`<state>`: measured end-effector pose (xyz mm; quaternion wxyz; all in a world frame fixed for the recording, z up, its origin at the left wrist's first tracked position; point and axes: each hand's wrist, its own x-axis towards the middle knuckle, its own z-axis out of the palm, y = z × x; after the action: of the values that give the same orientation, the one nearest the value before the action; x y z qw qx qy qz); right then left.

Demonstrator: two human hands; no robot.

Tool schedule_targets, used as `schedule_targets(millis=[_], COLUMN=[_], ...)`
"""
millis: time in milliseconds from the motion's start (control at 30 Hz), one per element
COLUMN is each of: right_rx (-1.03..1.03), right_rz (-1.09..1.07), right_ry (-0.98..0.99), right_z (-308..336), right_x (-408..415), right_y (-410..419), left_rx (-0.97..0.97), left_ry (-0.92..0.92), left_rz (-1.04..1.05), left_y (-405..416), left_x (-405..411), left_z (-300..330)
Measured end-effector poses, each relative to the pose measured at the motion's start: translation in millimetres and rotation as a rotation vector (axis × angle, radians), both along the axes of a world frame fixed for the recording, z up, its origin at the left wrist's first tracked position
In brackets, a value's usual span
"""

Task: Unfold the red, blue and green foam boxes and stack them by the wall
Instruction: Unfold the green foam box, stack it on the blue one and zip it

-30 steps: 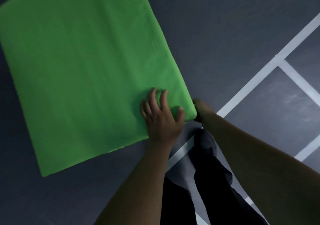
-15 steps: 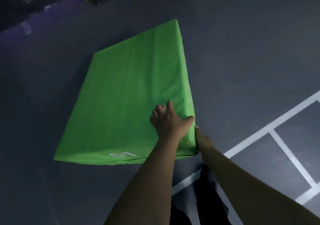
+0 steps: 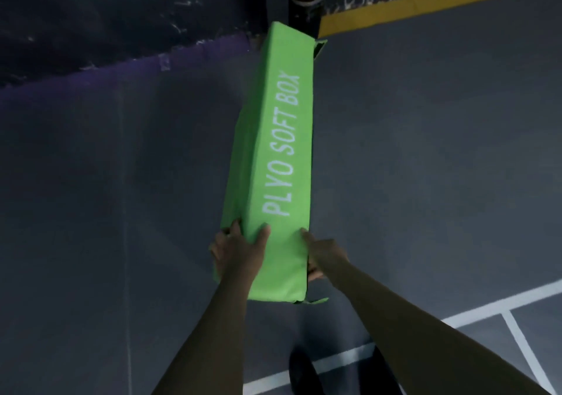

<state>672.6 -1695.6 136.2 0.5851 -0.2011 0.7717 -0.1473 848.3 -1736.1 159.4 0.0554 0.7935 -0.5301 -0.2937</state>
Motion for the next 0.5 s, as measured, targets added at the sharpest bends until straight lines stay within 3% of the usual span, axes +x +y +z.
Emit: schedule_targets(millis=[133,200,333,500], right_rx=[-0.099,-0.143,-0.035,-0.116], right_rz=[0.104,0.027,-0.124,0.006], right_ry=[0.142,0.198,0.290,0.475], right_z=[17.6,22.7,17.6,18.0], right_x=[44.2,57.6,67.9,52.1], right_y=[-34.1,-49.0,-73.3,-111.0], left_rx=[-0.032,-0.057,-0.104,-0.137], left_ry=[0.067,0.117,0.170,0.120], left_rz=[0.119,0.113,0.105,0.084], left_y=[-5.5,-8.3,2.8,4.5], left_x=[33.1,26.3,10.1,-4.4], left_z=[-10.5,-12.8,-21.6,-27.2])
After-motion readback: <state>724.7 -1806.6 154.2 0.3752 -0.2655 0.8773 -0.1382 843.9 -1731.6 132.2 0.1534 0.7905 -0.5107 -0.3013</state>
